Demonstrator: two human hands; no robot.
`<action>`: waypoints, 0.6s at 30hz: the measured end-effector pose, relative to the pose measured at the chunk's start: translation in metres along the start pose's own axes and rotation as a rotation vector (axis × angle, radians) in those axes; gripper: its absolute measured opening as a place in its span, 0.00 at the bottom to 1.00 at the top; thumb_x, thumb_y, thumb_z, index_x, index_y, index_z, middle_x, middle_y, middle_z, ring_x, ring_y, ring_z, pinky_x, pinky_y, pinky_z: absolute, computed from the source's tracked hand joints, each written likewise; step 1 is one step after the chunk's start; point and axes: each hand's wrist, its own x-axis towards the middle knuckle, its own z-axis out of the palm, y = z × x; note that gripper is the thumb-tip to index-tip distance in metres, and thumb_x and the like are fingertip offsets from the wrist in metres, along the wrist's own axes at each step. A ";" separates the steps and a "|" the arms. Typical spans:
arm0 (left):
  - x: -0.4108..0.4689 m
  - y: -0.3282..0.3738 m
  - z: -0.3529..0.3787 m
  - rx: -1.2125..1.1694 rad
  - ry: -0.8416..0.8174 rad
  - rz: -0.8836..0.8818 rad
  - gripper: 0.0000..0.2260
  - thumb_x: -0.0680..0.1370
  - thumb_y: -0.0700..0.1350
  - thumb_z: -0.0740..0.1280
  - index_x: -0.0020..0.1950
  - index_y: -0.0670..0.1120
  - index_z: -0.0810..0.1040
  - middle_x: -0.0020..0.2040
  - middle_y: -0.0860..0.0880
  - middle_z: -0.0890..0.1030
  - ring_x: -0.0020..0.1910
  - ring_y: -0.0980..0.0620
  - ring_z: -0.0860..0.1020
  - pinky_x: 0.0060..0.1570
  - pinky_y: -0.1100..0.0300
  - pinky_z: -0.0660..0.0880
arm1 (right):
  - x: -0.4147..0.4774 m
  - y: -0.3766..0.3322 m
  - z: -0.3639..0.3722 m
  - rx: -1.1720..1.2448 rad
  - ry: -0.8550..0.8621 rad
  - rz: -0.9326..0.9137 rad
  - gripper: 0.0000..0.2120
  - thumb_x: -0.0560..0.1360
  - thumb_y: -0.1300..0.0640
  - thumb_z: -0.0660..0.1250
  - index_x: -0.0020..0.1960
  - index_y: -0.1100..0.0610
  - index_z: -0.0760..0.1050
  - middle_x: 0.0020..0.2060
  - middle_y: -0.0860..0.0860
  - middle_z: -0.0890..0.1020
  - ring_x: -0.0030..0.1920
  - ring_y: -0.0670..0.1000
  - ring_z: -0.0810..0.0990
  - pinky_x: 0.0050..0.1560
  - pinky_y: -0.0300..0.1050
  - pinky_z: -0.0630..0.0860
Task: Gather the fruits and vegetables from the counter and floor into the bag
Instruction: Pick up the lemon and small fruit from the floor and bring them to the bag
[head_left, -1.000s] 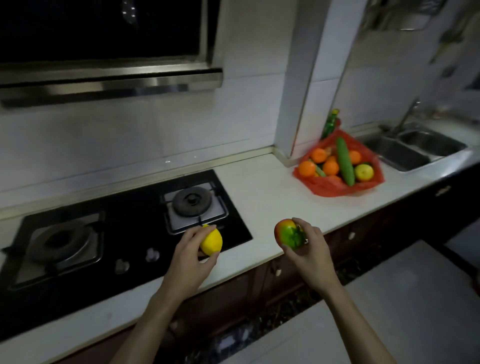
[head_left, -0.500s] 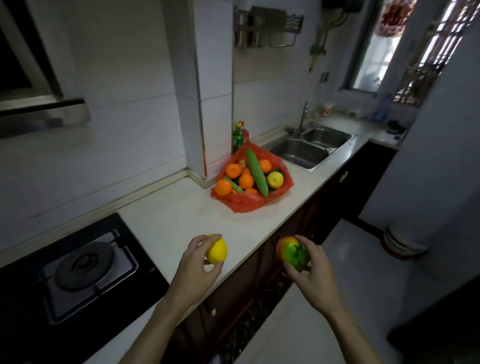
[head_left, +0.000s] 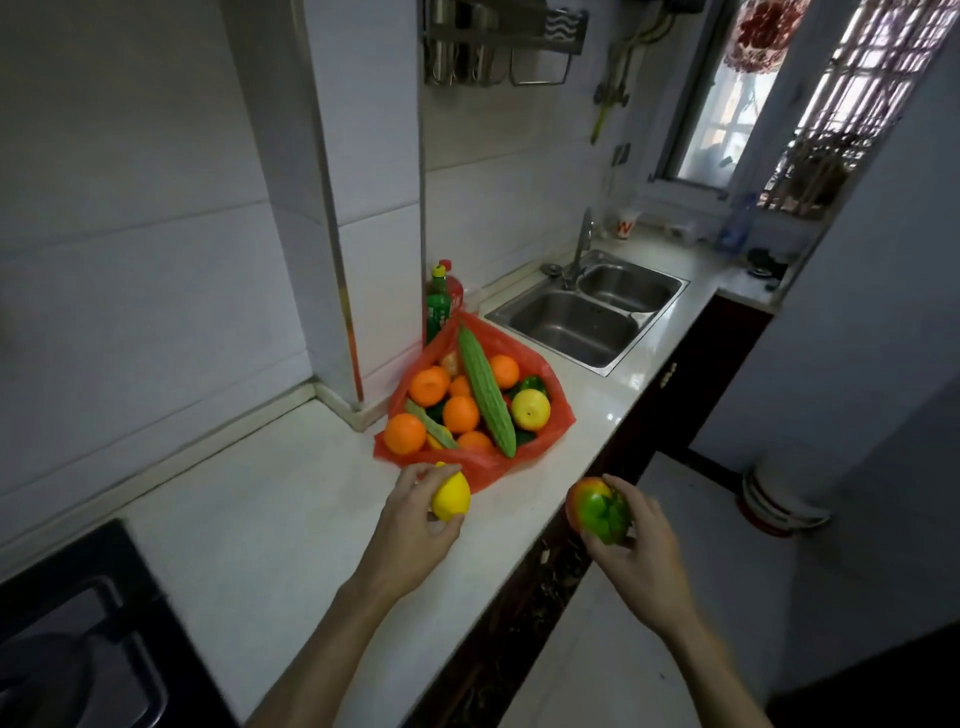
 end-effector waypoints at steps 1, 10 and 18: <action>0.014 -0.005 0.001 0.001 -0.005 -0.001 0.23 0.72 0.41 0.72 0.66 0.53 0.74 0.58 0.52 0.70 0.57 0.54 0.74 0.49 0.61 0.79 | 0.013 0.000 0.004 -0.007 0.005 -0.002 0.29 0.70 0.53 0.74 0.68 0.46 0.68 0.55 0.47 0.71 0.53 0.41 0.72 0.51 0.37 0.72; 0.095 -0.044 0.003 0.085 -0.007 -0.031 0.25 0.72 0.44 0.73 0.67 0.53 0.73 0.60 0.51 0.70 0.57 0.52 0.73 0.54 0.59 0.76 | 0.097 -0.002 0.036 -0.018 -0.005 -0.038 0.28 0.69 0.56 0.75 0.66 0.45 0.68 0.52 0.48 0.73 0.52 0.42 0.72 0.46 0.30 0.70; 0.142 -0.079 0.009 0.127 -0.011 -0.120 0.25 0.72 0.47 0.73 0.68 0.54 0.71 0.62 0.50 0.71 0.60 0.52 0.72 0.57 0.54 0.77 | 0.176 0.005 0.074 0.004 -0.118 -0.075 0.31 0.70 0.49 0.73 0.69 0.45 0.65 0.57 0.47 0.72 0.57 0.47 0.73 0.56 0.49 0.77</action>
